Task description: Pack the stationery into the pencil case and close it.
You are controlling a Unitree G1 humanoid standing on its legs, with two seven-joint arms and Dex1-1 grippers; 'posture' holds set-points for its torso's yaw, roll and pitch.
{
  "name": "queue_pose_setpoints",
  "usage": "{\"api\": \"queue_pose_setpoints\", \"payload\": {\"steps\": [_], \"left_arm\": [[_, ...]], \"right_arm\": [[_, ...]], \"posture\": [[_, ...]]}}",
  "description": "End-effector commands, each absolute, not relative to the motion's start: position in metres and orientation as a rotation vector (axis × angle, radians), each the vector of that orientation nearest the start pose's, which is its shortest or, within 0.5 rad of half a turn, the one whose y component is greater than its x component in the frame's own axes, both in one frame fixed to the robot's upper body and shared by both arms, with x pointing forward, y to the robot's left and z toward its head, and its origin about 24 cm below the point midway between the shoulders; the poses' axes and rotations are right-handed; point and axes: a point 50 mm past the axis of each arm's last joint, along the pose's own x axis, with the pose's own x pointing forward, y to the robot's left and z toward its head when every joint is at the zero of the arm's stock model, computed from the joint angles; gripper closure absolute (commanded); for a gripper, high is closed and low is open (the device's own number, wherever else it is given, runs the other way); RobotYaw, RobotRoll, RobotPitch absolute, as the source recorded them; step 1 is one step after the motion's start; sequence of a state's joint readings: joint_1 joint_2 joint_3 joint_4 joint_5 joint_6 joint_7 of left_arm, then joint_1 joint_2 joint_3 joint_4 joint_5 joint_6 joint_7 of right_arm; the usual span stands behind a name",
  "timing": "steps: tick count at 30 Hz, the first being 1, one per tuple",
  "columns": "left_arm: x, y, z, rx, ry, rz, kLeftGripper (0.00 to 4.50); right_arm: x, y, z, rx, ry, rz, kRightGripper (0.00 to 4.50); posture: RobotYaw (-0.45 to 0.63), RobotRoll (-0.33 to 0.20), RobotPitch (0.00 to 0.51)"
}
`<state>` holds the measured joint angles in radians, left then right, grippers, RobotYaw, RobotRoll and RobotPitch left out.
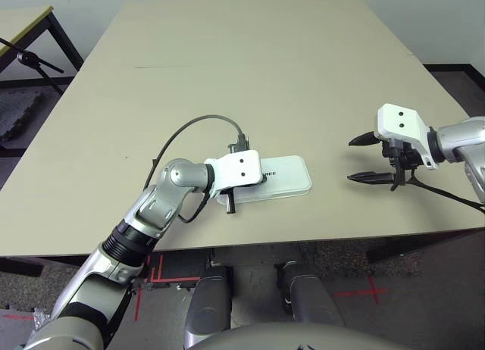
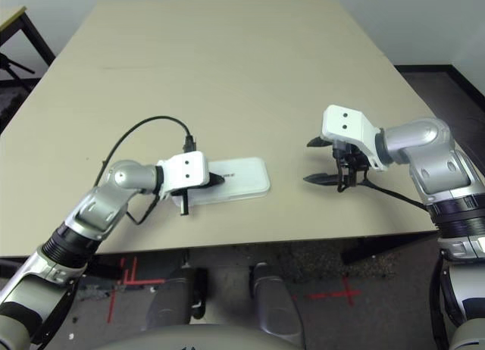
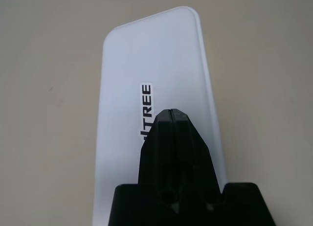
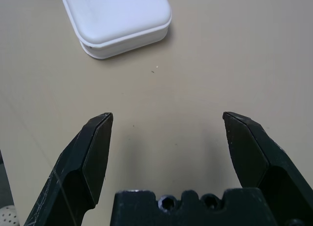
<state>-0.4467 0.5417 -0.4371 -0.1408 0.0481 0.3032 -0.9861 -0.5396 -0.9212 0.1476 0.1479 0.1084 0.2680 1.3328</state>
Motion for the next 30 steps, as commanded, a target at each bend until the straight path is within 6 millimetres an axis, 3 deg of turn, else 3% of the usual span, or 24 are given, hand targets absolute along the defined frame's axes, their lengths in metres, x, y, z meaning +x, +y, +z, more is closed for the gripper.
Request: {"api": "queue_pose_setpoints", "payload": {"steps": [1,11,18,22,27,30], "left_arm": [[0.266,0.110,0.080,0.782,0.367,-1.336,4.48],[0.269,0.115,0.066,0.827,0.454,-1.322,4.48],[0.293,0.114,0.092,0.659,0.268,-1.124,4.48],[0.305,0.129,0.112,0.499,0.156,-0.942,3.60],[0.309,0.159,0.131,0.332,0.033,-0.719,1.70],[0.314,0.190,0.145,0.233,-0.054,-0.494,0.65]], "right_arm": [[0.296,-0.243,0.161,-0.736,0.473,1.137,0.00],[0.298,-0.241,0.161,-0.741,0.473,1.130,0.00],[0.309,-0.240,0.158,-0.747,0.432,1.044,0.00],[0.320,-0.242,0.157,-0.700,0.372,0.941,0.00],[0.335,-0.250,0.156,-0.582,0.271,0.774,0.00],[0.345,-0.261,0.159,-0.497,0.189,0.620,0.00]], "posture": [[0.02,0.000,0.112],[0.02,0.000,0.120],[0.02,0.000,0.128],[0.03,0.000,0.134],[0.03,0.000,0.138],[0.03,0.000,0.138]]}}
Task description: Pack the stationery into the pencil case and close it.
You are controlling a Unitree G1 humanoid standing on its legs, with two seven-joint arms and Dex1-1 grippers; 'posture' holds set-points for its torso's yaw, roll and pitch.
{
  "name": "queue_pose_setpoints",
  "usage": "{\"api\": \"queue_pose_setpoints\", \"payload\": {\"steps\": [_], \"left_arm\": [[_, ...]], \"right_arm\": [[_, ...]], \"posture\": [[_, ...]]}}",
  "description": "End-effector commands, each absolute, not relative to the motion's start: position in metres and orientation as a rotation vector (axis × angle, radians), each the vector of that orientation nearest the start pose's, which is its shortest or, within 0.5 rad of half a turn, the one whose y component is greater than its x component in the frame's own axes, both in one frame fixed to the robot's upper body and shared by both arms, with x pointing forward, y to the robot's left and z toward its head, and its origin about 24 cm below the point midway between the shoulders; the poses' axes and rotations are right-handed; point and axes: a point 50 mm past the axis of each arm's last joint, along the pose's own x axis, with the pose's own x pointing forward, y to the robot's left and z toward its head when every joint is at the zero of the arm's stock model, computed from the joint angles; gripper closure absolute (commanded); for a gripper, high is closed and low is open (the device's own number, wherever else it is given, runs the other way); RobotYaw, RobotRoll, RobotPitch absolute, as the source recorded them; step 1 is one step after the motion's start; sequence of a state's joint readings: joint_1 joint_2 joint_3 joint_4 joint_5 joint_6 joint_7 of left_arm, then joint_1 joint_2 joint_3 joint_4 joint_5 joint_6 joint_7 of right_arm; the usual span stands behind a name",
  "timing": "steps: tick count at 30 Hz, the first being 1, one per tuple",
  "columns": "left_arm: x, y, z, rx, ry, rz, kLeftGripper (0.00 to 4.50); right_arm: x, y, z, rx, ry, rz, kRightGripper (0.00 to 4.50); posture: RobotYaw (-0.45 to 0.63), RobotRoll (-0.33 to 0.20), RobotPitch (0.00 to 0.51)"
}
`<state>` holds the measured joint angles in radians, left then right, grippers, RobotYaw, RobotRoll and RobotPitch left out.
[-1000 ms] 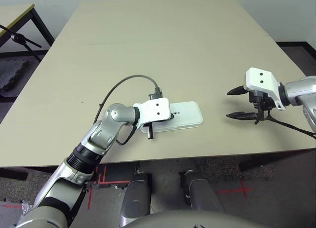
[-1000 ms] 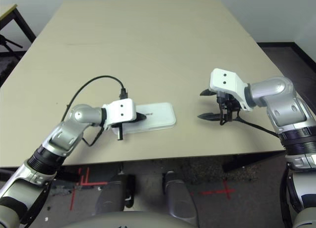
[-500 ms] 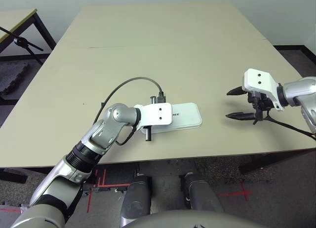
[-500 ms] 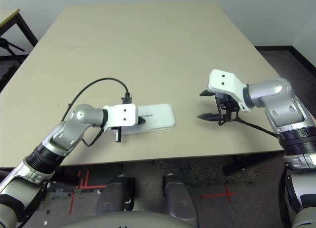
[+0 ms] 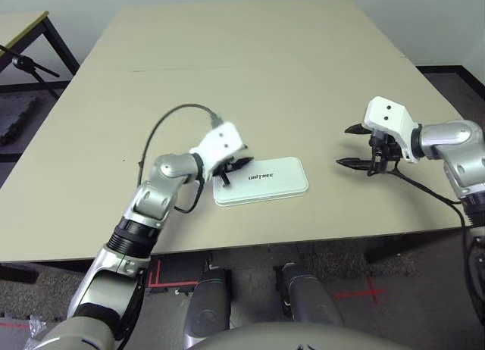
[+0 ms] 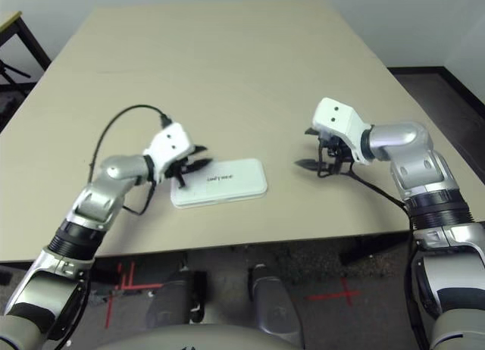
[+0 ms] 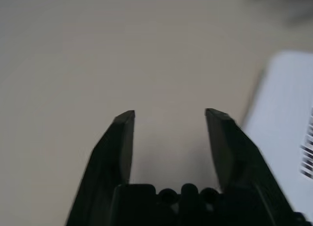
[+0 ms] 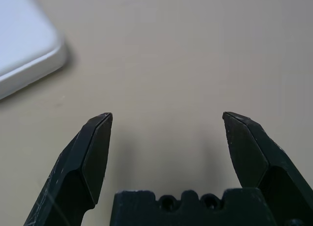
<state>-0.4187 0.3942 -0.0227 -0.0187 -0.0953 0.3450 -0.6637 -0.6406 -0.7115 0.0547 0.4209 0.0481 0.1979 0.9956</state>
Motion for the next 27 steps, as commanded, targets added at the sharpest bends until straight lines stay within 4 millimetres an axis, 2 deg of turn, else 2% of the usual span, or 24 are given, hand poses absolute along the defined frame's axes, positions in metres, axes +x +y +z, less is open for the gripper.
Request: {"api": "queue_pose_setpoints", "payload": {"steps": [1,2,6,9,10,16,27], "left_arm": [[0.316,0.202,0.150,0.204,-0.084,-0.404,0.18],[0.318,0.217,0.153,0.171,-0.107,-0.300,0.03],[0.316,0.270,0.157,0.054,-0.172,0.048,0.03],[0.308,0.310,0.140,0.017,-0.172,0.278,0.03],[0.306,0.316,0.136,0.019,-0.172,0.317,0.03],[0.298,0.339,0.126,-0.016,-0.196,0.465,0.03],[0.294,0.344,0.127,-0.014,-0.208,0.497,0.03]], "right_arm": [[0.347,-0.265,0.159,-0.470,0.169,0.568,0.00],[0.350,-0.270,0.160,-0.442,0.143,0.508,0.00],[0.358,-0.291,0.159,-0.339,0.085,0.259,0.00],[0.361,-0.308,0.151,-0.272,0.074,0.070,0.00],[0.362,-0.311,0.149,-0.265,0.073,0.032,0.00],[0.358,-0.329,0.130,-0.217,0.083,-0.173,0.00],[0.360,-0.323,0.121,-0.212,0.113,-0.165,0.00]], "posture": [[0.03,0.000,0.138],[0.04,0.000,0.144],[0.05,0.000,0.145],[0.06,0.000,0.145],[0.07,0.000,0.144],[0.08,0.000,0.147],[0.09,0.000,0.183]]}}
